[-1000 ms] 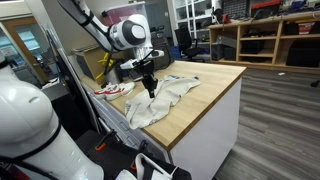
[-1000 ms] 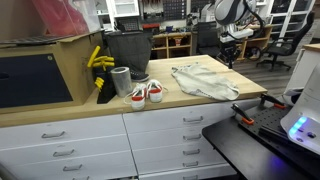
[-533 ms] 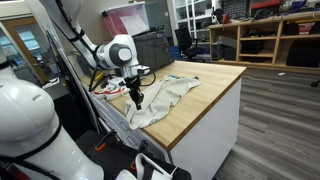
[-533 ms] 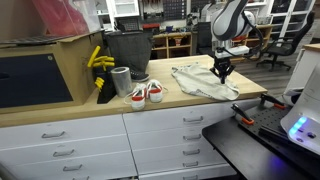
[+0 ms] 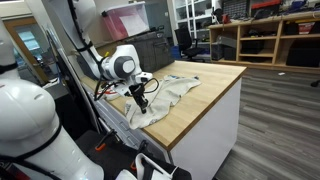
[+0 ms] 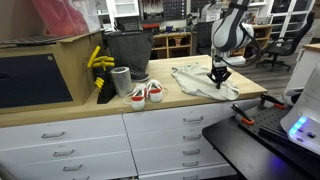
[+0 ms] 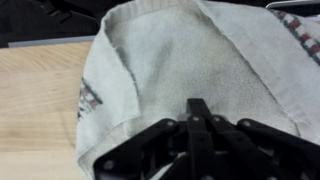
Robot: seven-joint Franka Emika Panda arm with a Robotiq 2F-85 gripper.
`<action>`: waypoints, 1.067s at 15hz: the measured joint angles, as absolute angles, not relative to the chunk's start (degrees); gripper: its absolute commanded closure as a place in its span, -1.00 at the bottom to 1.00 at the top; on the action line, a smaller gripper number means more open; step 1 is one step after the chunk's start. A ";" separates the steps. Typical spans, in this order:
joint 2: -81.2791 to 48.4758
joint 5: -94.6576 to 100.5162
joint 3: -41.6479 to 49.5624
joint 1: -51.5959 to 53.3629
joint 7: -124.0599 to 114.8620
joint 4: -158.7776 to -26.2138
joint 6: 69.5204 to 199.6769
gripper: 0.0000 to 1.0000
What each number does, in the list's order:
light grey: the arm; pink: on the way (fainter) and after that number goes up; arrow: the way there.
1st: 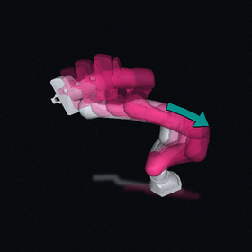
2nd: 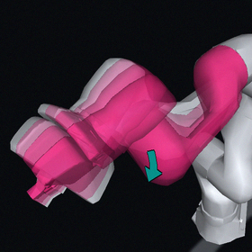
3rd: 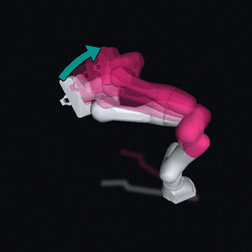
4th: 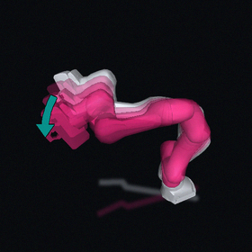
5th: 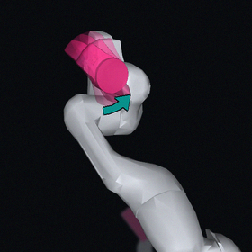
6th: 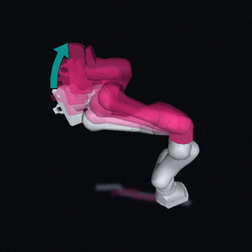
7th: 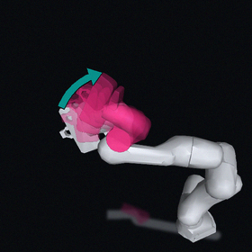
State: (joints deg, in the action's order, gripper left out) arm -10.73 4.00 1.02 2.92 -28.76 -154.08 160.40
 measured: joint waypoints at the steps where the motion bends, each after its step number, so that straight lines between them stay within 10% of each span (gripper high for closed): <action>1: -11.51 4.25 1.57 3.61 -29.09 -154.10 161.58 1.00; 16: -18.36 1.14 -3.30 21.43 -46.54 -143.61 162.55 1.00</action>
